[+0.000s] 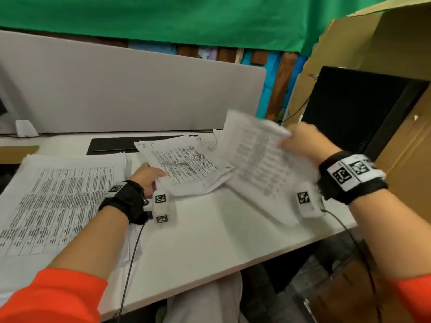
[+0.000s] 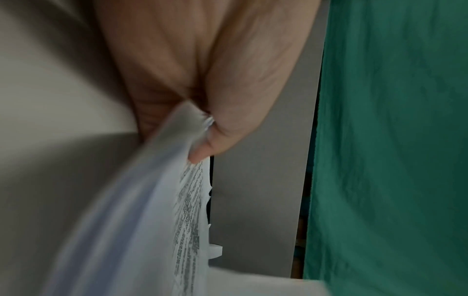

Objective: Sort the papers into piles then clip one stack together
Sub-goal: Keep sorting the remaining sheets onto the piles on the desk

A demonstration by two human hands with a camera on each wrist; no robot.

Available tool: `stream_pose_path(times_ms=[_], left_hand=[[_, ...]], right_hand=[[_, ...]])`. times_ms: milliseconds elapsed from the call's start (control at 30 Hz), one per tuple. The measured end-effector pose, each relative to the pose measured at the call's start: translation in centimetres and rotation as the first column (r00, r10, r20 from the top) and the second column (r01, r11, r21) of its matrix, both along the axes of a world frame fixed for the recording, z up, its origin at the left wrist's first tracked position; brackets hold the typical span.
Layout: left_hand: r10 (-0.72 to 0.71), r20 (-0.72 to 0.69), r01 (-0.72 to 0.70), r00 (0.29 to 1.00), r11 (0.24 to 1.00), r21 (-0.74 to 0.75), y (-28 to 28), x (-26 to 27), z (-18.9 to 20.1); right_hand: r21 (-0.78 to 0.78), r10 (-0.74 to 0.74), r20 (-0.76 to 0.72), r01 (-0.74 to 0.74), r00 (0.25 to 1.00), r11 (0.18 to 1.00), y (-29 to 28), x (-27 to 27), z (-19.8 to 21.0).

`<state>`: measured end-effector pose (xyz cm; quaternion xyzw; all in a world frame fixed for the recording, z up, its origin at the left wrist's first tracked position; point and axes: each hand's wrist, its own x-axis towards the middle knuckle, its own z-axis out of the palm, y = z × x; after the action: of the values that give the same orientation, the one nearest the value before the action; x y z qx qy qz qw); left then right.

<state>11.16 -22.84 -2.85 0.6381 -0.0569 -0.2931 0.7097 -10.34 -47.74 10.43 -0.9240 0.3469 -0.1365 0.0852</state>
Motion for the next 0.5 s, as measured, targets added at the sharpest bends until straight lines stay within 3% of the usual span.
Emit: stream_pose_path(times_ms=[100,200,267,367,500], left_hand=[[0.008,0.02,-0.008,1.0,1.0,-0.011,0.0,0.4,-0.2],[-0.028,0.042,0.029,0.999,0.999,-0.036,-0.1,0.0,0.3],[-0.028,0.045,0.029,0.999,0.999,-0.025,0.0,-0.2,0.3],[-0.007,0.037,0.006,0.999,1.0,0.024,0.0,0.7,-0.6],[0.046,0.001,-0.045,0.999,0.999,-0.026,-0.3,1.5,-1.1]], right_hand=[[0.012,0.011,0.394,-0.017,0.919,1.0,-1.4,1.7,2.4],[0.326,-0.078,0.587,-0.147,0.805,0.934,-2.1,5.3,0.7],[0.55,-0.166,0.604,-0.257,0.779,0.795,-1.8,8.3,-2.0],[0.738,-0.222,0.483,-0.257,0.847,0.624,0.0,12.2,-6.6],[0.807,-0.156,0.333,-0.196,0.93,0.557,2.4,15.6,-12.5]])
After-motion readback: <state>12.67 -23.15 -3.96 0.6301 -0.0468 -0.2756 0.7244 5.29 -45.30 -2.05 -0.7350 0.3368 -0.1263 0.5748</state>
